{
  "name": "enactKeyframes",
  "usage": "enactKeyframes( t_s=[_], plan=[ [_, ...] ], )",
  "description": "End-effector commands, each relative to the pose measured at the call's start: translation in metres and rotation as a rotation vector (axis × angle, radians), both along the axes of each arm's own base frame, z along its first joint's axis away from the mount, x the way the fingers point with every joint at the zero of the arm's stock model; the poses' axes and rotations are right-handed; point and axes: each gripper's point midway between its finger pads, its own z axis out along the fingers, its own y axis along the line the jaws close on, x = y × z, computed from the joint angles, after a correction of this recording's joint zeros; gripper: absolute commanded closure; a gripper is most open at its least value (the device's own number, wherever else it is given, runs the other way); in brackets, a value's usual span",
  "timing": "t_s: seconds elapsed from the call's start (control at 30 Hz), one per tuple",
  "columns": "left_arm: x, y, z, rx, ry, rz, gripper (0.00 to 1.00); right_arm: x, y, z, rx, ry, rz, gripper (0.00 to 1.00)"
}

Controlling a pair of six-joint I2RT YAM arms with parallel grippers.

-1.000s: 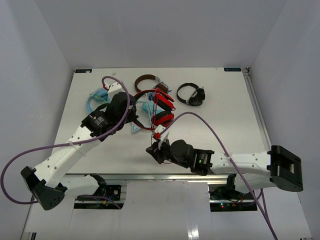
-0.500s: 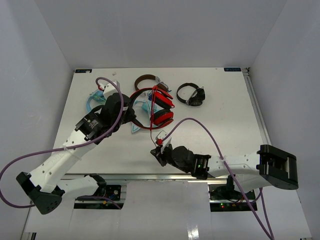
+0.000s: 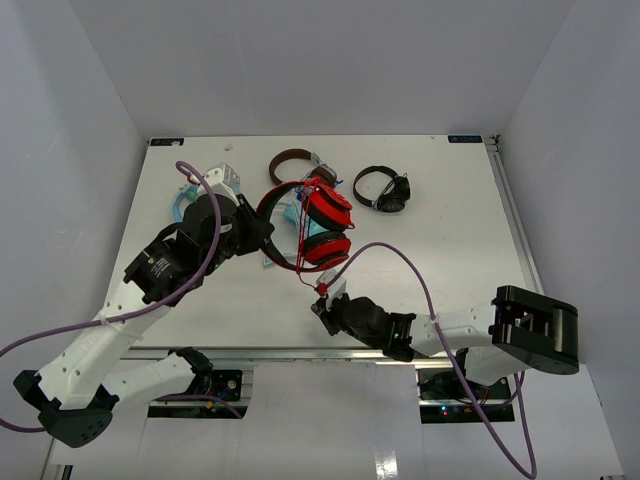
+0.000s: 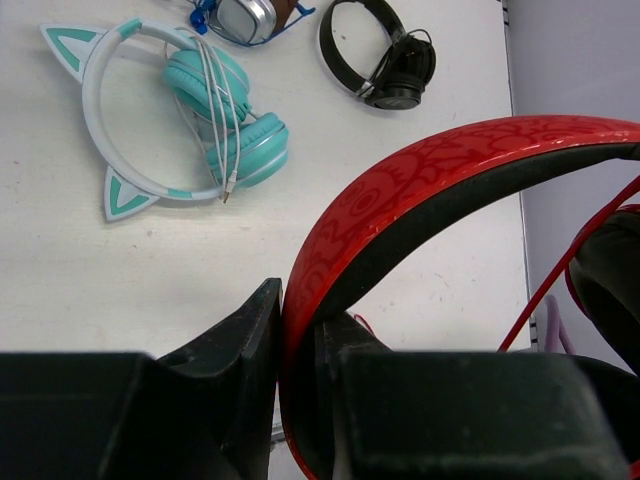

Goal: Wrap the headphones

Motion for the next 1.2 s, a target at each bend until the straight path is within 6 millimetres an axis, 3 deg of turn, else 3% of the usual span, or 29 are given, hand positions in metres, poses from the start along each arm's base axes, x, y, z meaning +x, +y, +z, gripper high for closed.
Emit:
enactKeyframes(
  t_s=[0.0,0.3,0.57,0.73,0.97,1.1,1.17],
  plan=[
    [-0.009,-0.007,0.021,-0.084,-0.057,-0.062,1.0,0.009,0.0,0.005,0.062,-0.02,-0.026,0.89],
    [-0.033,-0.016,0.033,-0.114,-0.091,-0.21,1.0,0.019,-0.013,-0.015,0.049,0.014,-0.025,0.89],
    [-0.039,-0.016,0.034,-0.112,-0.105,-0.243,1.0,0.029,-0.025,-0.03,0.035,0.044,-0.046,0.91],
    [-0.049,-0.03,0.031,-0.075,-0.122,-0.39,1.0,0.045,-0.038,-0.033,0.041,0.065,-0.096,0.92],
    [-0.056,-0.033,0.008,0.108,-0.159,-0.561,1.0,0.093,-0.066,0.005,0.09,0.085,-0.249,0.92],
    [-0.052,-0.041,-0.016,0.173,-0.116,-0.624,1.0,0.124,-0.081,0.045,0.111,0.077,-0.301,0.92],
    [-0.048,-0.043,-0.029,0.207,-0.095,-0.648,1.0,0.14,-0.086,0.078,0.141,0.04,-0.302,0.92]
  ],
)
